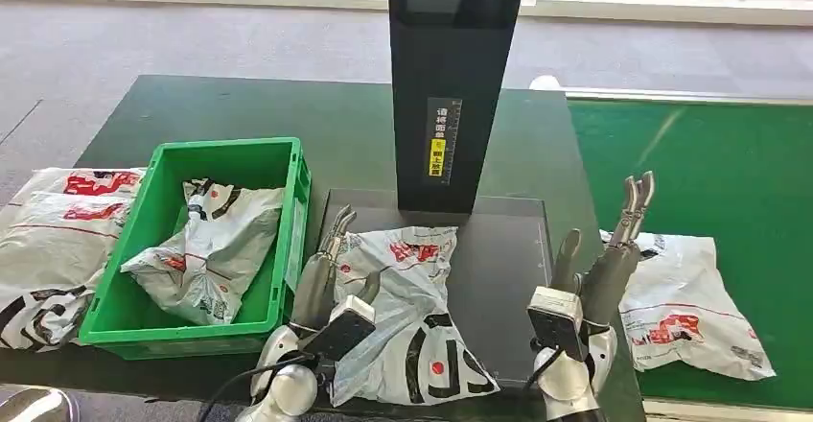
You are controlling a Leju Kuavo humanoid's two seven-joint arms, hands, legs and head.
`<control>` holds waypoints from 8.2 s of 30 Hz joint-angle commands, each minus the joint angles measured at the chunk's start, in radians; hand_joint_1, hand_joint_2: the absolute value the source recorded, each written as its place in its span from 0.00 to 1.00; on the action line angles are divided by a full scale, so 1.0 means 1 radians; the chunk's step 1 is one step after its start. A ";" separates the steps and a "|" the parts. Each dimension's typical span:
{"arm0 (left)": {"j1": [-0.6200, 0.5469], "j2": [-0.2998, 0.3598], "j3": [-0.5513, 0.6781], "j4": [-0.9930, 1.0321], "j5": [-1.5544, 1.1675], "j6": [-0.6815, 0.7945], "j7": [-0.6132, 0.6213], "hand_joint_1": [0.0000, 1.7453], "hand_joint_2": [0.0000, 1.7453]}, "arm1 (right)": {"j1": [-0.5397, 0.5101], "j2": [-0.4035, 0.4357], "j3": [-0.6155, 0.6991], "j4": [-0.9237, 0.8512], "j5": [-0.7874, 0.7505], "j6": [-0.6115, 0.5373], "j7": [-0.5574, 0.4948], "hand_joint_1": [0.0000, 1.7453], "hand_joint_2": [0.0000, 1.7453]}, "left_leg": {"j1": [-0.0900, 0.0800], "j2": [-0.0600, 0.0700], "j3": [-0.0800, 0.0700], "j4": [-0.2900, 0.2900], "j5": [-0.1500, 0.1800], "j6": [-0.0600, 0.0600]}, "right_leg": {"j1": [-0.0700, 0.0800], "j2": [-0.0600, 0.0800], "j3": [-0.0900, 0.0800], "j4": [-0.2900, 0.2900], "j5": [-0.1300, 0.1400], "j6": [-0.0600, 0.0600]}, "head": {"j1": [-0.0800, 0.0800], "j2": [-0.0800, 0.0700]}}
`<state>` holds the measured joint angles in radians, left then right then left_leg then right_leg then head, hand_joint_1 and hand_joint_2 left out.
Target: Moved the parcel from conveyor to table for the left to box.
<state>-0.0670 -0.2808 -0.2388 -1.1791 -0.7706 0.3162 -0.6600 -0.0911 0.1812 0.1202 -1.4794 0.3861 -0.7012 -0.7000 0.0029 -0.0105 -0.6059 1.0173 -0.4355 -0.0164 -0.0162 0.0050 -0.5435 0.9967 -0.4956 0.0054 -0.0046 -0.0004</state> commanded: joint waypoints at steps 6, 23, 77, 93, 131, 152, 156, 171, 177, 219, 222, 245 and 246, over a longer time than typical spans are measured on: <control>-0.038 -0.038 -0.035 0.062 -0.001 -0.001 0.007 0.00 1.00 | -0.017 -0.018 -0.042 0.017 -0.004 0.003 0.002 0.00 0.00 | 0.000 -0.003 0.002 -0.001 0.000 0.000 | 0.000 -0.004 0.004 -0.002 -0.001 0.000 | 0.000 0.000; -0.188 -0.048 -0.076 0.504 -0.296 -0.074 0.228 0.00 1.00 | -0.025 -0.015 -0.050 0.042 -0.013 0.003 0.002 0.00 0.00 | 0.000 -0.005 0.002 -0.002 0.001 0.000 | 0.000 -0.006 0.003 -0.003 0.000 0.000 | 0.000 0.000; -0.158 -0.068 0.056 0.267 -0.103 0.351 0.118 1.00 1.00 | 0.023 -0.001 -0.078 -0.011 0.000 0.003 0.002 0.00 0.00 | -0.001 -0.002 0.011 -0.002 0.000 0.002 | -0.001 -0.002 0.012 -0.003 -0.001 0.000 | 0.000 0.000; -0.018 -0.068 0.284 -0.338 -0.057 0.382 -0.006 1.00 1.00 | -0.045 0.008 -0.051 0.048 -0.011 0.003 0.002 0.00 0.00 | 0.000 0.003 0.005 -0.001 -0.002 0.001 | 0.001 0.003 0.006 0.000 0.000 -0.001 | 0.000 0.000; -0.121 -0.068 0.659 -0.239 -0.111 0.382 0.103 1.00 1.00 | -0.022 0.004 -0.041 0.030 -0.017 0.003 0.002 0.00 0.00 | 0.001 -0.002 0.006 -0.003 0.000 0.000 | 0.001 -0.003 0.007 -0.003 -0.001 -0.002 | 0.000 0.000; -0.277 -0.068 0.896 0.112 -0.258 0.382 0.127 0.00 1.00 | -0.008 0.003 -0.053 0.020 -0.012 0.003 0.002 0.00 0.00 | -0.001 -0.011 0.007 -0.002 0.001 0.001 | 0.000 -0.011 0.010 -0.001 -0.004 0.001 | 0.000 0.000; -0.279 -0.068 0.875 0.127 -0.302 0.382 0.172 0.00 1.00 | -0.003 0.001 -0.054 0.014 -0.012 0.003 0.002 0.00 0.00 | 0.000 -0.010 0.008 -0.003 0.003 0.001 | 0.000 -0.011 0.012 -0.003 -0.002 0.001 | 0.000 0.000; -0.284 -0.068 0.819 0.167 -0.399 0.382 0.294 0.00 0.00 | 0.009 -0.002 -0.061 0.004 -0.012 0.003 0.002 0.00 0.00 | -0.002 -0.012 0.008 -0.004 0.006 0.004 | -0.001 -0.014 0.013 -0.003 0.000 0.002 | 0.000 0.000; -0.250 -0.068 0.790 0.073 -0.380 0.382 0.246 0.00 0.00 | 0.014 -0.004 -0.064 0.011 -0.012 0.003 0.002 0.00 0.00 | -0.002 -0.014 0.008 -0.002 0.006 0.005 | -0.002 -0.016 0.013 -0.002 0.000 0.002 | 0.000 0.000; -0.077 -0.068 0.597 -0.285 -0.247 0.382 0.273 0.00 1.00 | 0.018 0.014 -0.091 0.021 -0.002 0.003 0.002 0.00 0.00 | -0.002 -0.007 0.005 -0.004 0.002 0.003 | -0.001 -0.008 0.009 -0.003 0.000 0.001 | 0.000 0.000; -0.077 -0.068 0.597 -0.285 -0.247 0.382 0.273 0.00 1.00 | 0.018 0.014 -0.091 0.021 -0.002 0.003 0.002 0.00 0.00 | -0.002 -0.007 0.005 -0.004 0.002 0.003 | -0.001 -0.008 0.009 -0.003 0.000 0.001 | 0.000 0.000; -0.137 -0.008 0.601 -0.134 -0.245 0.382 0.306 0.00 1.00 | 0.023 0.014 -0.104 0.012 0.000 0.003 0.002 0.00 0.00 | -0.002 -0.009 0.005 -0.003 0.003 0.002 | -0.002 -0.009 0.008 -0.002 0.000 0.000 | 0.000 0.000; -0.137 -0.008 0.601 -0.134 -0.245 0.382 0.306 0.00 1.00 | 0.023 0.014 -0.104 0.012 0.000 0.003 0.002 0.00 0.00 | -0.001 -0.006 0.004 -0.003 0.002 0.002 | 0.000 -0.007 0.008 -0.003 0.000 0.000 | 0.000 0.000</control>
<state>-0.2336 -0.3216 0.4074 -1.4103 -1.0360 0.7023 -0.3673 -0.0527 0.1797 0.0793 -1.4931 0.3887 -0.7004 -0.7000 0.0016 -0.0200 -0.6040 1.0168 -0.4330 -0.0138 -0.0173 -0.0043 -0.5373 0.9963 -0.4957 0.0064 -0.0046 0.0000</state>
